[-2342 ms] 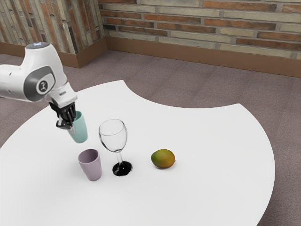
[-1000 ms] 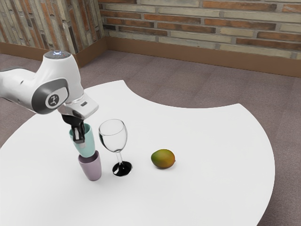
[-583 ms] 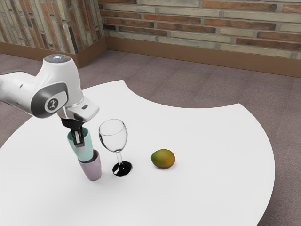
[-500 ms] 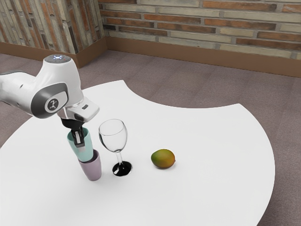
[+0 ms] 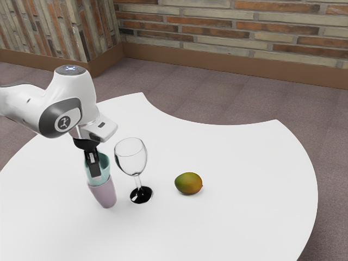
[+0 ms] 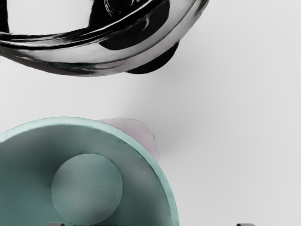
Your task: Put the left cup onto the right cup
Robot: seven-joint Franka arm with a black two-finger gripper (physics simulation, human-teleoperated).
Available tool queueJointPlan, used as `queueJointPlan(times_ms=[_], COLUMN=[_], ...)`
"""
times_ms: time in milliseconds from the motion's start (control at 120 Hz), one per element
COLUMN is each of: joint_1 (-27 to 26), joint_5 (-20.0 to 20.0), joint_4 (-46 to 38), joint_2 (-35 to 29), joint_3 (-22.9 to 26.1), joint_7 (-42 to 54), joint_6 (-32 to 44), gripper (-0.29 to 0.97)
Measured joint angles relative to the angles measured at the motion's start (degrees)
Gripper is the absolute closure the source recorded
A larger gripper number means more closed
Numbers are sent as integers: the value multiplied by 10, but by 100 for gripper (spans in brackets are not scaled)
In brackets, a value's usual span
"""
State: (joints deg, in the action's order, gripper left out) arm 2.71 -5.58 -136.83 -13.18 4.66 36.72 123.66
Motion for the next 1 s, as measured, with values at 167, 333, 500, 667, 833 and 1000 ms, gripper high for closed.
queueJointPlan(times_ms=[167,333,500,667,833,1000], joint_1=[0,0,0,0,0,1], joint_5=[0,0,0,1,4,6], joint_4=[0,1,3,19,94,236], joint_2=[0,0,0,-2,-5,-1], joint_3=[0,0,0,1,-3,-17], joint_7=[-4,-8,-11,-14,-29,-84], joint_6=[0,-1,-4,-13,-57,-142], gripper=[10,4,2,1,0,0])
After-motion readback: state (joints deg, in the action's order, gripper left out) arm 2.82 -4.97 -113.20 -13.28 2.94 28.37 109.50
